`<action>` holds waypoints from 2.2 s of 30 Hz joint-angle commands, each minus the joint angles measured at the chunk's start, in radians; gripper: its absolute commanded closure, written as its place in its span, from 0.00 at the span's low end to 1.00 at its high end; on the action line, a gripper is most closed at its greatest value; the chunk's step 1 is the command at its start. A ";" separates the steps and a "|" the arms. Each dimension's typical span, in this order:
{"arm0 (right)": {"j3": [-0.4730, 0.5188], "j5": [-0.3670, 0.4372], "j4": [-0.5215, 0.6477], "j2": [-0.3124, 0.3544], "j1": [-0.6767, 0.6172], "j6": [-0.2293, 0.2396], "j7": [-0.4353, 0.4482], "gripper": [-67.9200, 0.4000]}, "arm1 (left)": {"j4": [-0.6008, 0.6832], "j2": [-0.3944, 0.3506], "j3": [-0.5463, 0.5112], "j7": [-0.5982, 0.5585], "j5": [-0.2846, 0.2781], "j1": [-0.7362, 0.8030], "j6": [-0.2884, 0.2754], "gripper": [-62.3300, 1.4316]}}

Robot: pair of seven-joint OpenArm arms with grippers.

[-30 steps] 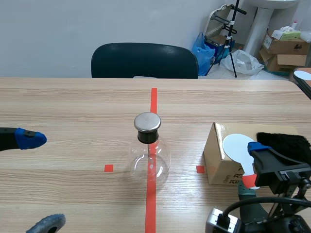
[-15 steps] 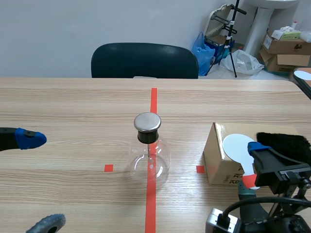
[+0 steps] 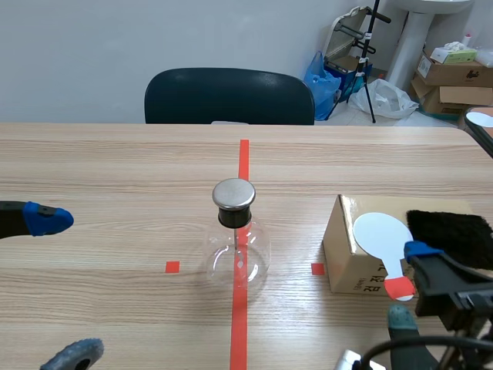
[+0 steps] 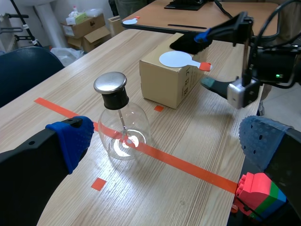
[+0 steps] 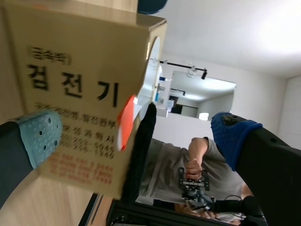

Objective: Do the electroscope experiment

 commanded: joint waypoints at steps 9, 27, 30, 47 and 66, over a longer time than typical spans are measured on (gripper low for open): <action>0.001 0.191 0.282 0.003 -0.280 -0.058 0.105 0.00 | 0.004 0.073 -0.002 -0.009 -0.012 0.003 -0.002 0.00; 0.114 1.098 0.743 0.095 -0.342 0.507 0.303 0.00 | 0.271 0.282 -0.021 0.371 -0.181 0.097 0.338 0.00; 0.149 1.208 0.766 0.095 -0.307 0.621 0.303 0.00 | 0.273 0.282 -0.021 0.373 -0.183 0.097 0.349 0.00; 0.213 1.501 0.765 0.090 -0.113 0.936 0.154 0.00 | 0.273 0.282 -0.021 0.380 -0.167 0.094 0.349 0.00; 0.267 1.606 0.727 0.023 -0.091 0.989 0.111 0.00 | 0.273 0.282 -0.021 0.395 -0.168 0.094 0.349 0.00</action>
